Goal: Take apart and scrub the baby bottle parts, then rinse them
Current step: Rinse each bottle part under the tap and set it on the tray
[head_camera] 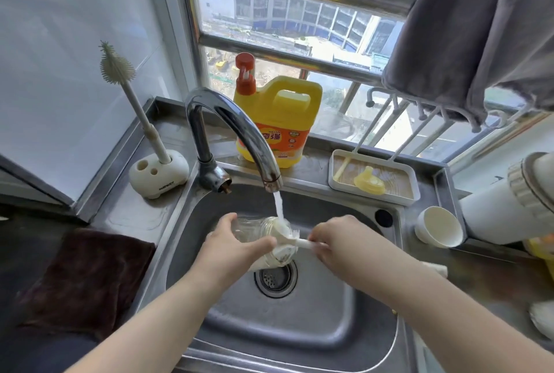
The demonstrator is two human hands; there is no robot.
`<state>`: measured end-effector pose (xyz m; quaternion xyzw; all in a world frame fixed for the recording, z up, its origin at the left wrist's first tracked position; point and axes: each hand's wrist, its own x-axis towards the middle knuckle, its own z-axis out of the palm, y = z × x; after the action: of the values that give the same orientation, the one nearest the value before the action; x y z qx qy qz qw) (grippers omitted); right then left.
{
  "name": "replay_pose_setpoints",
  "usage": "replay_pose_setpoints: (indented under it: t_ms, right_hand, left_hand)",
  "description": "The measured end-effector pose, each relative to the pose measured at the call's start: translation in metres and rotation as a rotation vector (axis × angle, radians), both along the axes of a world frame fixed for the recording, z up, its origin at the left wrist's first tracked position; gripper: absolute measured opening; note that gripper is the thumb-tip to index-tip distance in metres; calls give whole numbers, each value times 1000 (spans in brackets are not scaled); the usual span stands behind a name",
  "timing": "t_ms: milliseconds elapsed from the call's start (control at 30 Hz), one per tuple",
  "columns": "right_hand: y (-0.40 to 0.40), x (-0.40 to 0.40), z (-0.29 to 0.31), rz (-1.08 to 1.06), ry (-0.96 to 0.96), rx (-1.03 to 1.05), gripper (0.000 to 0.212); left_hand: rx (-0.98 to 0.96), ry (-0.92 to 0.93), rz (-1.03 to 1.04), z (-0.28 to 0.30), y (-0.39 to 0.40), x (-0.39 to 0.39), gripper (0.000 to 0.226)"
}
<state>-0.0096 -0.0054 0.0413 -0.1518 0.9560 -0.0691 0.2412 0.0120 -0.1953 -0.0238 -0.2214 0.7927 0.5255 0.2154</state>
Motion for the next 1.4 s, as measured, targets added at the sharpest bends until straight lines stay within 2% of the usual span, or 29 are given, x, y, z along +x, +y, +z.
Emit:
replay_pose_setpoints:
  t_ms: [67, 233, 333, 500, 633, 700, 800, 867, 967, 1033, 1100, 1167, 1233, 1300, 1400]
  right_hand:
    - [-4, -6, 3, 36, 32, 101, 22]
    - [8, -9, 27, 68, 129, 190, 23]
    - [1, -9, 27, 10, 229, 174, 29]
    - [-4, 0, 22, -92, 297, 88, 26]
    - [-16, 7, 15, -86, 331, 80, 23]
    - [-22, 12, 4, -176, 192, -37, 21]
    - [-6, 16, -6, -504, -87, -481, 13]
    - [-6, 21, -15, -598, -98, -555, 13]
    - [-17, 27, -27, -583, -58, -483, 13]
    - [-9, 23, -22, -541, -33, -358, 15]
    - [3, 17, -11, -528, 71, -236, 15]
    - [0, 15, -7, -466, 162, -190, 16]
    - [-9, 20, -8, -377, 154, -180, 17]
    - [-1, 20, -5, -336, 109, -164, 17]
    - [16, 11, 2, -334, 191, -102, 18]
  left_hand:
    - [-30, -1, 5, -1, -3, -3, 101]
    - [-38, -4, 18, 6, -14, -6, 119]
    - [-36, -12, 13, 10, -14, -4, 126]
    - [-13, -2, 10, 17, -12, -5, 121]
    - [2, 60, -41, 22, -8, -10, 98]
    - [7, 80, -55, 25, -10, -13, 94]
    - [6, 109, -29, 25, -25, -19, 91]
    - [1, 114, -53, 23, -27, -22, 89]
    - [-48, 100, -138, 22, -19, -21, 91]
    - [-47, 86, -132, 18, -18, -20, 90]
    - [-14, 67, -97, 14, -16, -18, 89]
    - [10, 63, -79, 13, -7, -16, 86]
    - [-8, 83, -73, 13, 2, -16, 82]
    - [-37, 85, -51, 12, 1, -17, 86]
    - [-37, 61, -33, 12, 4, -15, 92]
